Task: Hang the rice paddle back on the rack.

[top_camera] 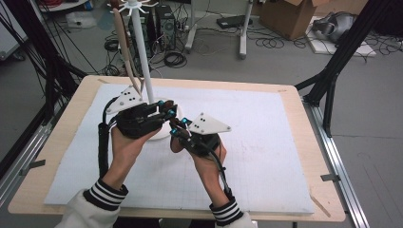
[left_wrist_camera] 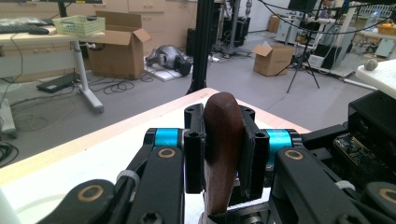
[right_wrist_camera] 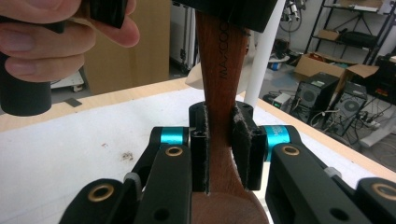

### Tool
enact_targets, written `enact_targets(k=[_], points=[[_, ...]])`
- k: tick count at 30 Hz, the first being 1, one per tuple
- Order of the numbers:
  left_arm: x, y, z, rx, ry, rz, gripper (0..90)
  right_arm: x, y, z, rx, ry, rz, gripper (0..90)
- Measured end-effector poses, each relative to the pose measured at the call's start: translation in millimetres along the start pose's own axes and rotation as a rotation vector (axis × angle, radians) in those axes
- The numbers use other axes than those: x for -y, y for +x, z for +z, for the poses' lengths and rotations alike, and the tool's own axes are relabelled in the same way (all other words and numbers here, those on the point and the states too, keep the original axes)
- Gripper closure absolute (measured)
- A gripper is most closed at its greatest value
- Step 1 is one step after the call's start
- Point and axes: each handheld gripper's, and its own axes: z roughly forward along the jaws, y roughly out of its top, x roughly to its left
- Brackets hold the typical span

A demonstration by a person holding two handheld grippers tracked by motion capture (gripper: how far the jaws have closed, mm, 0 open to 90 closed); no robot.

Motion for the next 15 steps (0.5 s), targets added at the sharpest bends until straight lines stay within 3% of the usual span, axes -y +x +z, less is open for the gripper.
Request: enact_targets(k=[10, 15], points=[[-1.3, -0.4, -1.6, 0.005, -0.004, 0.013, 76.2, -0.2, -0.7, -0.1, -0.012, -0.018, -0.009, 77.7], [-2.5, -0.4, -2.6, 0.016, -0.015, 0.02, 76.8, 0.5, -2.6, 0.7, -0.036, -0.013, -0.002, 72.4]])
